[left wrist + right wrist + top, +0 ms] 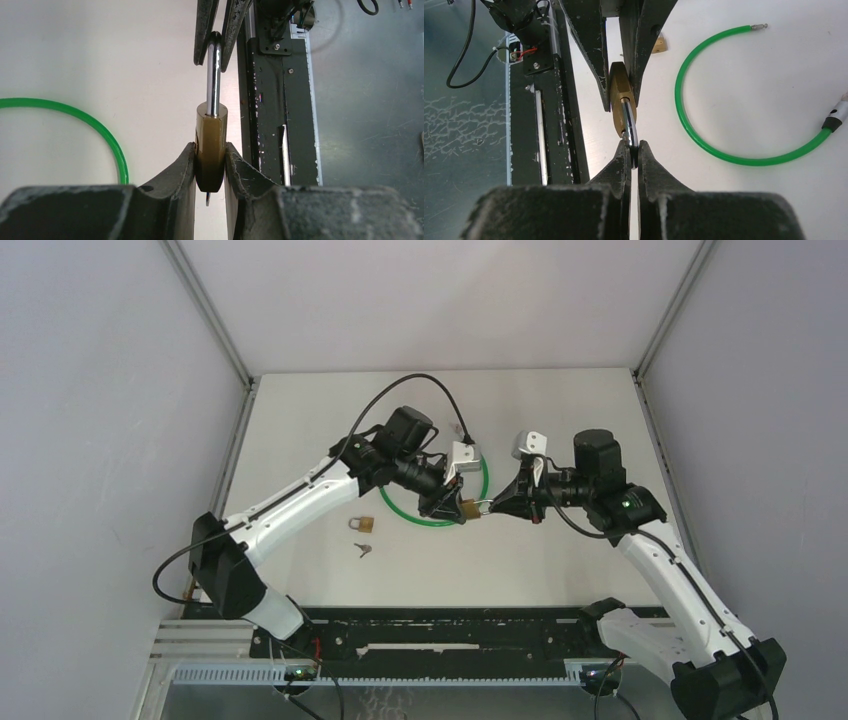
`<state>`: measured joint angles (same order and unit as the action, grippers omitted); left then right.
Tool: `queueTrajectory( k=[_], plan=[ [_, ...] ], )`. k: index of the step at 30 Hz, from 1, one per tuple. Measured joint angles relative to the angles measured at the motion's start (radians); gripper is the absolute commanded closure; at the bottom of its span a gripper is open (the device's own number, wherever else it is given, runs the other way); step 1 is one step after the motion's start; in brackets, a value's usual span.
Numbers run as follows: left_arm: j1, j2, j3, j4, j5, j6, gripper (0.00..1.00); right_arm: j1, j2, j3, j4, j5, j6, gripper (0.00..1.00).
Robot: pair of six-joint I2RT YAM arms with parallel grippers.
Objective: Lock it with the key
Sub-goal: Lock the lock.
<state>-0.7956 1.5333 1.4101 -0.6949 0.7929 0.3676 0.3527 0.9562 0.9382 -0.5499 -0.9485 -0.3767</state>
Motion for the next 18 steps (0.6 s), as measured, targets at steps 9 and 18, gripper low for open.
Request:
queueTrajectory(
  k=[9,18],
  plan=[
    [0.0,0.016,0.001,-0.003,-0.002,-0.021,1.0,0.019,0.003,-0.011,0.029,0.033,0.021,1.0],
    [0.005,0.031,0.027,-0.005,-0.007,-0.072,1.0,0.028,0.003,-0.023,0.078,0.059,0.036,1.0]
  ],
)
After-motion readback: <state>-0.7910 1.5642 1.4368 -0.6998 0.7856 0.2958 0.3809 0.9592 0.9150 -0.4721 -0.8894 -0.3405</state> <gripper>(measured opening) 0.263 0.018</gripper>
